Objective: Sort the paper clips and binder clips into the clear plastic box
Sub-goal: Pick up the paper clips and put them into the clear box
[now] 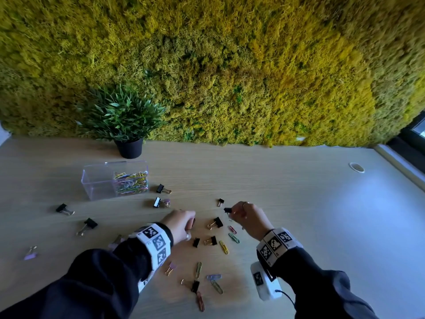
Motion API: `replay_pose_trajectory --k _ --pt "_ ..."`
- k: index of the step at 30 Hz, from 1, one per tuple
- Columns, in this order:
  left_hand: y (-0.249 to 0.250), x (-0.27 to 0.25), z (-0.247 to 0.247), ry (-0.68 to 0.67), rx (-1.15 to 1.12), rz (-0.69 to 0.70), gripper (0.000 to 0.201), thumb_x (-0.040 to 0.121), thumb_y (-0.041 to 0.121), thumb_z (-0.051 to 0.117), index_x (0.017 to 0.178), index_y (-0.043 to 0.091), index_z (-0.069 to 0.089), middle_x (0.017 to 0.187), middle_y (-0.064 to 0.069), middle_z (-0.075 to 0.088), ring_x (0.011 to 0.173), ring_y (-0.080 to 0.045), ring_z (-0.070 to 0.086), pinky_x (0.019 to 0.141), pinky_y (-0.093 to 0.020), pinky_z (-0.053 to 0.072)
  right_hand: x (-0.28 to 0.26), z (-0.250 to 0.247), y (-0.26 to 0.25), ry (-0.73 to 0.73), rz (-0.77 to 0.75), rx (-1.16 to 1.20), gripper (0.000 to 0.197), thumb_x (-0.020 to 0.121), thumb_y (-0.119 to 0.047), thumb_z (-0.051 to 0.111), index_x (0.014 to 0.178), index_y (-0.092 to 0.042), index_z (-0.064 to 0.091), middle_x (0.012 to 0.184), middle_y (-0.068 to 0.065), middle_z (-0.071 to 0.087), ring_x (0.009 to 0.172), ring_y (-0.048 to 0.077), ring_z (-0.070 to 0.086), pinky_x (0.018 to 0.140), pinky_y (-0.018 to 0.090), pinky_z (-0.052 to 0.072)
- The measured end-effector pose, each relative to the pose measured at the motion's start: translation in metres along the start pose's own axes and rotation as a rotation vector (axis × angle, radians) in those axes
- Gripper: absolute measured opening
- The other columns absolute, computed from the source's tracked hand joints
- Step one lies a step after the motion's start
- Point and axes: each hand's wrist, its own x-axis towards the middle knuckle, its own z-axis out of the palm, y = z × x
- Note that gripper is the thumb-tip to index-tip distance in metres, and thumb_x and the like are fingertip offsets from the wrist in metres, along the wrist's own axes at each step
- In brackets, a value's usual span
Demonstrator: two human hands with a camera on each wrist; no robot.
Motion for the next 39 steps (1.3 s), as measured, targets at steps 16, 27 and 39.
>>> replay_pose_trajectory --k 16,27,39 --pt "-0.010 -0.021 -0.026 -0.173 -1.975 -0.280 0.025 0.067 -0.009 0.060 0.059 0.008 0.044 0.065 -0.011 0.053 0.047 -0.014 0.051 0.045 -0.020 0.054 -0.023 0.028 0.011 -0.094 0.002 -0.260 0.022 0.088 -0.008 0.049 0.102 -0.009 0.066 0.108 0.009 0.064 0.102 0.022 0.059 0.084 0.023 0.043" --pt "0.011 -0.032 -0.004 -0.226 -1.031 -0.230 0.037 0.096 0.027 0.036 0.059 0.019 0.038 0.052 0.005 0.038 0.045 -0.008 0.032 0.043 -0.020 0.027 -0.037 0.003 0.004 -0.362 0.289 1.390 0.011 0.074 -0.011 0.067 0.071 -0.013 0.056 0.074 0.004 0.062 0.056 0.011 0.057 0.048 0.021 0.046" --pt "0.041 -0.025 0.013 -0.376 0.309 0.207 0.026 0.082 0.018 0.066 0.108 0.016 0.063 0.114 -0.008 0.060 0.108 -0.024 0.055 0.083 -0.028 0.040 -0.034 0.026 -0.002 -0.280 0.110 -0.205 0.031 0.083 -0.045 0.061 0.090 -0.016 0.050 0.082 0.003 0.058 0.068 0.018 0.049 0.061 0.027 0.038"
